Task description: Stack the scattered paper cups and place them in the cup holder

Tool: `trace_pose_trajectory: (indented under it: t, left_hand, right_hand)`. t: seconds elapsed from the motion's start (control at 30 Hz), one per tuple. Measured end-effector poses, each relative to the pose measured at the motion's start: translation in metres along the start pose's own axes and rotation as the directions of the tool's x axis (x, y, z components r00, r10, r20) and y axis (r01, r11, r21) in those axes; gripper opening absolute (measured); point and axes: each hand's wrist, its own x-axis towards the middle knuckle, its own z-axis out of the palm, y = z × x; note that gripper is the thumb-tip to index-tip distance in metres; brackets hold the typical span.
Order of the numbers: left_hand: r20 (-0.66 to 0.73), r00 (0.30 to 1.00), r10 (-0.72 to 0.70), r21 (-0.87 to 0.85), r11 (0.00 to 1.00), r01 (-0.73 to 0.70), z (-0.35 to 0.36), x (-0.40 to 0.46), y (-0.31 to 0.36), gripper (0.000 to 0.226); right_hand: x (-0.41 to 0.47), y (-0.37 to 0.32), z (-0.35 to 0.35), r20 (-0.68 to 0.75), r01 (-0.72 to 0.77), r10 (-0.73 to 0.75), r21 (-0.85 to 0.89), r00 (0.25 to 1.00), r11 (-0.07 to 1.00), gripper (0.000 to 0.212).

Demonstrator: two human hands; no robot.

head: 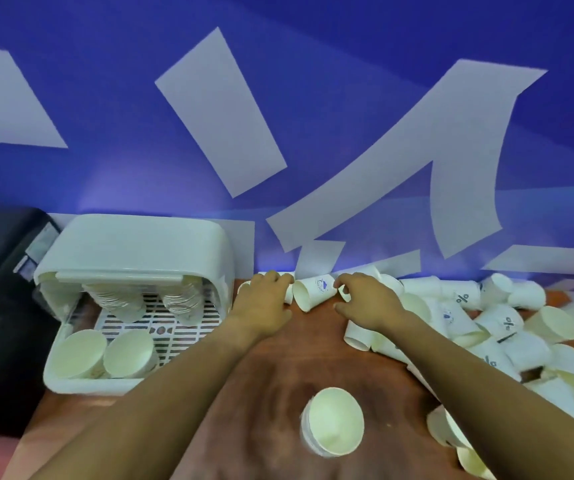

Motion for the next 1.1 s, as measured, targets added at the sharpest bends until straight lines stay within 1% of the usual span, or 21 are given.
trace_pose_trajectory:
  t: [0.07, 0.2, 0.3, 0.43, 0.53, 0.7, 0.8, 0.93, 1.0, 1.1]
  left_hand:
    - [0.025, 0.999, -0.048, 0.039, 0.998, 0.047, 0.007, 0.017, 0.003, 0.059]
    - [0.048, 0.991, -0.125, 0.077, 0.99, 0.121, 0.02, 0.051, 0.007, 0.052]
    - [0.069, 0.985, -0.156, 0.101, 0.984, 0.148, 0.033, 0.073, 0.007, 0.055]
    - [0.08, 0.98, -0.181, 0.227, 0.961, 0.158, 0.053, 0.094, -0.001, 0.064]
    - [0.07, 0.981, -0.182, 0.319, 0.936, 0.151, 0.065, 0.103, -0.005, 0.068]
    - [0.06, 0.984, -0.17, 0.343, 0.929, 0.139, 0.08, 0.11, -0.005, 0.07]
    - [0.052, 0.985, -0.164, 0.385, 0.913, 0.132, 0.082, 0.111, -0.002, 0.069]
    - [0.1, 0.987, -0.129, 0.451, 0.89, 0.071, 0.083, 0.106, -0.001, 0.07]
    - [0.114, 0.985, -0.13, 0.46, 0.885, 0.063, 0.083, 0.103, -0.002, 0.068]
    - [0.087, 0.989, -0.121, 0.398, 0.914, 0.077, 0.08, 0.098, -0.001, 0.064]
  right_hand:
    - [0.014, 0.012, 0.005, 0.038, 0.033, -0.033, -0.017, 0.999, 0.999, 0.045]
    - [0.041, 0.025, 0.017, 0.102, 0.116, -0.109, -0.071, 0.989, 0.991, 0.053]
    - [0.064, 0.028, 0.028, 0.148, 0.198, -0.181, -0.109, 0.972, 0.974, 0.054]
    - [0.086, 0.029, 0.043, 0.134, 0.326, -0.31, -0.123, 0.941, 0.937, 0.058]
    - [0.096, 0.031, 0.057, 0.112, 0.396, -0.383, -0.146, 0.917, 0.907, 0.068]
    - [0.106, 0.039, 0.074, 0.088, 0.42, -0.41, -0.177, 0.908, 0.89, 0.076]
    - [0.105, 0.04, 0.079, 0.074, 0.431, -0.426, -0.216, 0.902, 0.876, 0.074]
    - [0.099, 0.037, 0.082, 0.069, 0.428, -0.425, -0.25, 0.902, 0.868, 0.068]
    - [0.094, 0.035, 0.082, 0.059, 0.435, -0.434, -0.23, 0.899, 0.87, 0.063]
    - [0.086, 0.035, 0.075, 0.058, 0.459, -0.456, -0.175, 0.888, 0.871, 0.062]
